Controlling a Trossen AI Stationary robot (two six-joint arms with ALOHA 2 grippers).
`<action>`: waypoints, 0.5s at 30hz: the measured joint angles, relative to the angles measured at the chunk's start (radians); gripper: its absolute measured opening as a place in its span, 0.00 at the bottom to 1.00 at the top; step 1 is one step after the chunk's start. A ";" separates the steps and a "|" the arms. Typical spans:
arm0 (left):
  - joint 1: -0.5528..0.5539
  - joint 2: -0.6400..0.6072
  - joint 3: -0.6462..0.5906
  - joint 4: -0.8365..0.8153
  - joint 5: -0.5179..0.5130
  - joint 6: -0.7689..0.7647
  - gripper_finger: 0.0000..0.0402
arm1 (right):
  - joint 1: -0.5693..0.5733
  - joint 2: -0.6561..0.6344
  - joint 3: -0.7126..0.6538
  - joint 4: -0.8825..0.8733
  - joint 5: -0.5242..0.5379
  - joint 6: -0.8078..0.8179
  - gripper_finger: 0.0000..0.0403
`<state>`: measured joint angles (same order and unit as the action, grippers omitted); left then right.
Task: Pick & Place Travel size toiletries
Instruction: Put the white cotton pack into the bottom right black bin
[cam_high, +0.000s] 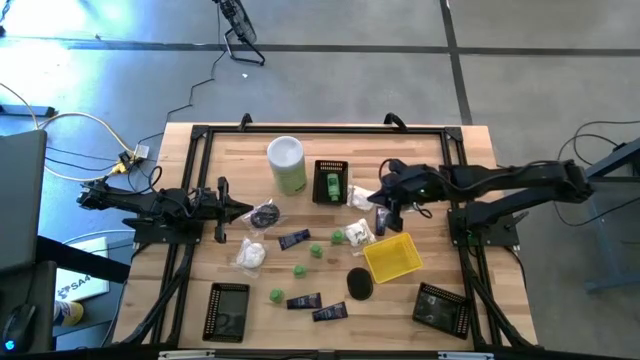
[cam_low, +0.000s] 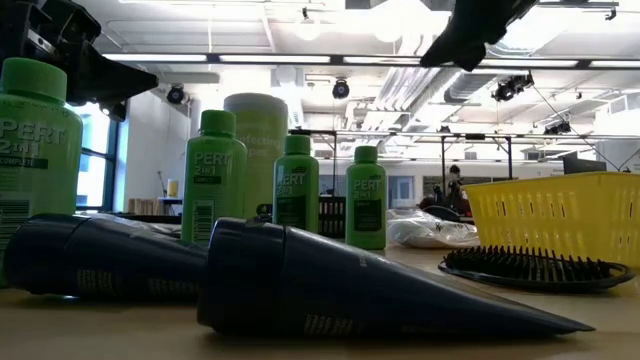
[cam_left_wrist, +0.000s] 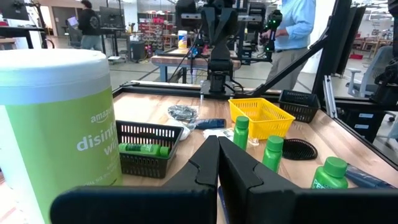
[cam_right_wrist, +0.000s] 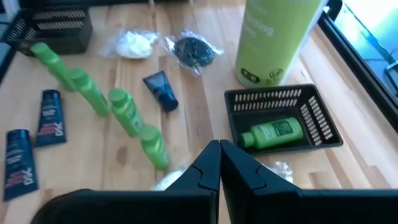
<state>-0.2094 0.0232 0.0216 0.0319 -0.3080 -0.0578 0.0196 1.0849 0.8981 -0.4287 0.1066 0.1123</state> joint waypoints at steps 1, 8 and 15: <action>0.000 0.000 0.000 0.000 0.000 0.000 0.01 | 0.004 -0.007 -0.009 0.014 0.000 0.000 0.01; 0.000 0.000 0.000 -0.001 0.000 0.000 0.01 | 0.022 -0.013 -0.175 0.266 -0.004 0.022 0.01; 0.000 0.000 0.000 -0.002 0.000 0.000 0.01 | 0.022 -0.014 -0.308 0.499 -0.010 0.026 0.01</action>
<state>-0.2094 0.0231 0.0216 0.0303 -0.3079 -0.0578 0.0414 1.0710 0.5902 0.0703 0.0965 0.1388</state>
